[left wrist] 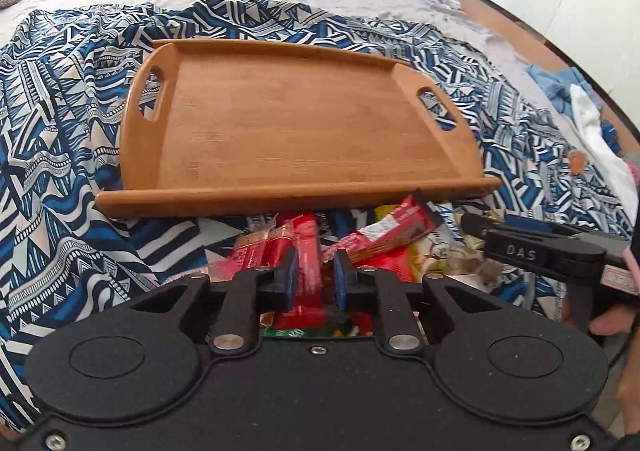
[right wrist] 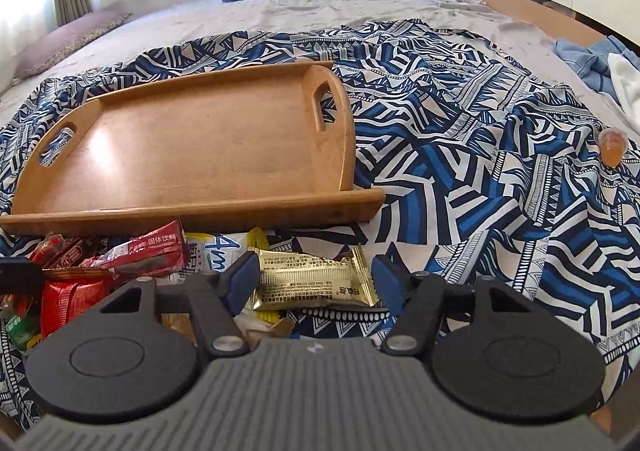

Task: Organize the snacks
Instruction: 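Grasp a red snack bar with the left gripper while the right grasps a gold wrapper, then carry the red bar and gold wrapper over the wooden tray with both grippers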

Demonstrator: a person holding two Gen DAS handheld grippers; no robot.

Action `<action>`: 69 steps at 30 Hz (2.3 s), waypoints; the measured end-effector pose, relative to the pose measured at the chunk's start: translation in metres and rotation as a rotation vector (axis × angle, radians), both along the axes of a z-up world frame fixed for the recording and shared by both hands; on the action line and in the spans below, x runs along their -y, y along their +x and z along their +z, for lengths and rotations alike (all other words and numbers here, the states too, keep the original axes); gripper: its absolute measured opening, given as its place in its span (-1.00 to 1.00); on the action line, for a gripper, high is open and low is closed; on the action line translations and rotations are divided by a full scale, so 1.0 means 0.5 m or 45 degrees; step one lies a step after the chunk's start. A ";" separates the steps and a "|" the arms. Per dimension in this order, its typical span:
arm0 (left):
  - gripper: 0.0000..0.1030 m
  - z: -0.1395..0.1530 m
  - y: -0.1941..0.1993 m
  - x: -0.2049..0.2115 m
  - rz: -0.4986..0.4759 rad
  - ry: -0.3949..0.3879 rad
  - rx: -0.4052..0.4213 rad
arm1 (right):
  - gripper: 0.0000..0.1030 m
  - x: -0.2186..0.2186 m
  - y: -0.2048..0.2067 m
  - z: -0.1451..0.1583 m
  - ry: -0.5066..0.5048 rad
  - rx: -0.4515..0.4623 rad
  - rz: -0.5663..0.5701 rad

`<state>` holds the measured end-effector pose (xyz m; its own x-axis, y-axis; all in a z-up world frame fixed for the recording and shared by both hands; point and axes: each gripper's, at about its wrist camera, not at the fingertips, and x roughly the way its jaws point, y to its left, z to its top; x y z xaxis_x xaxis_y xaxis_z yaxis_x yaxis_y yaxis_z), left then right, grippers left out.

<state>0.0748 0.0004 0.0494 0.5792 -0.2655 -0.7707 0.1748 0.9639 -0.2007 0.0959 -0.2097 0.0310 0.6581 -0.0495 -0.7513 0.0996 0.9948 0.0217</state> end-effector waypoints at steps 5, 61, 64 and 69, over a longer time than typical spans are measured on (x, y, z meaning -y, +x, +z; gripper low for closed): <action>-0.15 -0.020 0.028 -0.003 0.015 -0.050 -0.056 | 0.48 0.000 0.012 -0.001 0.016 -0.011 0.021; -0.55 0.060 0.059 0.008 0.018 -0.026 0.032 | 0.54 0.002 0.035 -0.014 -0.116 -0.059 0.082; -0.55 0.062 0.075 0.004 0.030 -0.007 0.051 | 0.52 -0.002 0.050 -0.023 -0.109 -0.063 0.056; -0.55 0.059 0.098 -0.006 0.055 0.011 0.062 | -0.11 -0.013 0.035 -0.011 -0.150 -0.038 0.097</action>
<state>0.1240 0.0034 0.0788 0.6268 -0.2327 -0.7437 0.1424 0.9725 -0.1843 0.1132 -0.2034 0.0256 0.6407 -0.0892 -0.7626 0.0224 0.9950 -0.0976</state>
